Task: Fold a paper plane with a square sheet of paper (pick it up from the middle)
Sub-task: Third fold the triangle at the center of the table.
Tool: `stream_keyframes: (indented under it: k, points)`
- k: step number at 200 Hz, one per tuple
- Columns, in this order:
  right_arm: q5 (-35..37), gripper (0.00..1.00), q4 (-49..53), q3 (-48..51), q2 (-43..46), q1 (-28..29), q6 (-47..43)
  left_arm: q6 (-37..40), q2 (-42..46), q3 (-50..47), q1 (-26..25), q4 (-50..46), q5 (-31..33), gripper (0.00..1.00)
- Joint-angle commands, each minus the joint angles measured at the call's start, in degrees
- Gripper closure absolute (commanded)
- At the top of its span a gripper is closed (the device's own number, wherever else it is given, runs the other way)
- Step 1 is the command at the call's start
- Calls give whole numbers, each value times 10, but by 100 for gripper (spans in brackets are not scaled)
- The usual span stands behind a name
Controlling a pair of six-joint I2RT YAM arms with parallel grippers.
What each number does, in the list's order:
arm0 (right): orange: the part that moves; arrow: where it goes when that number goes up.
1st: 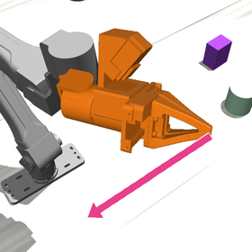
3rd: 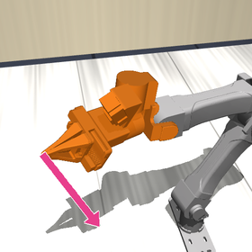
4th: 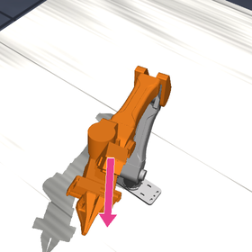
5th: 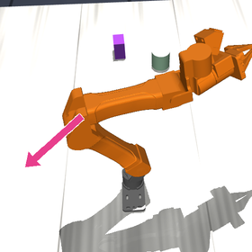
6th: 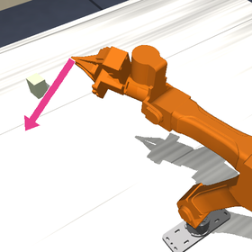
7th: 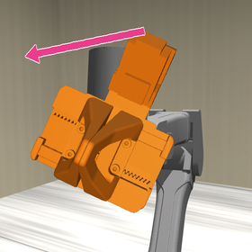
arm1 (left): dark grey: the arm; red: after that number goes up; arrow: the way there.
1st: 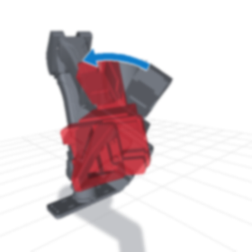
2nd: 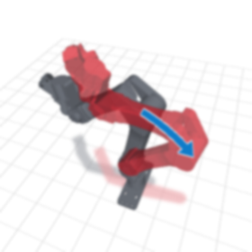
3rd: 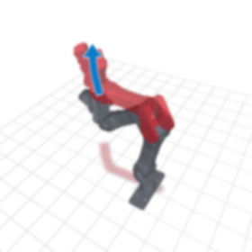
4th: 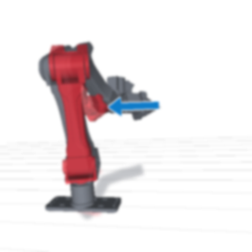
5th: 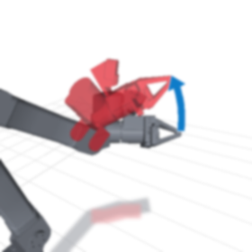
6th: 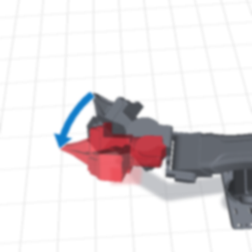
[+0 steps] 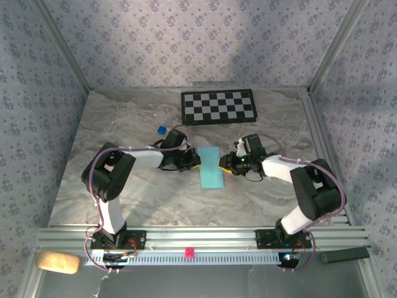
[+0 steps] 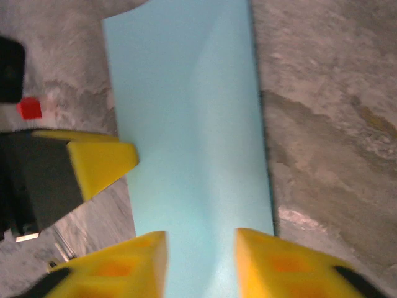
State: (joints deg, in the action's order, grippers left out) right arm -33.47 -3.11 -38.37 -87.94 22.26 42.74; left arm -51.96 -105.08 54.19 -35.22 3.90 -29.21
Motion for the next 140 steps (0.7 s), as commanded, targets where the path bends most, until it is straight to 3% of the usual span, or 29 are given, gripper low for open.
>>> stream_keyframes:
  k: [1,16,49,75,102,140]
  points:
    - [26,50,26,10,52,15,-53,-6,22,24,8,-49,-20,95]
    - [62,42,48,8,87,34,-88,-6,28,25,13,-73,-23,95]
    - [175,42,81,-4,131,116,-204,-4,39,27,28,-92,-41,95]
    - [328,41,0,38,162,241,-332,-4,39,34,33,-103,-49,95]
    - [394,40,-111,89,162,332,-470,-8,39,39,34,-107,-51,94]
    - [494,39,-152,77,98,400,-511,-11,42,39,33,-107,-49,94]
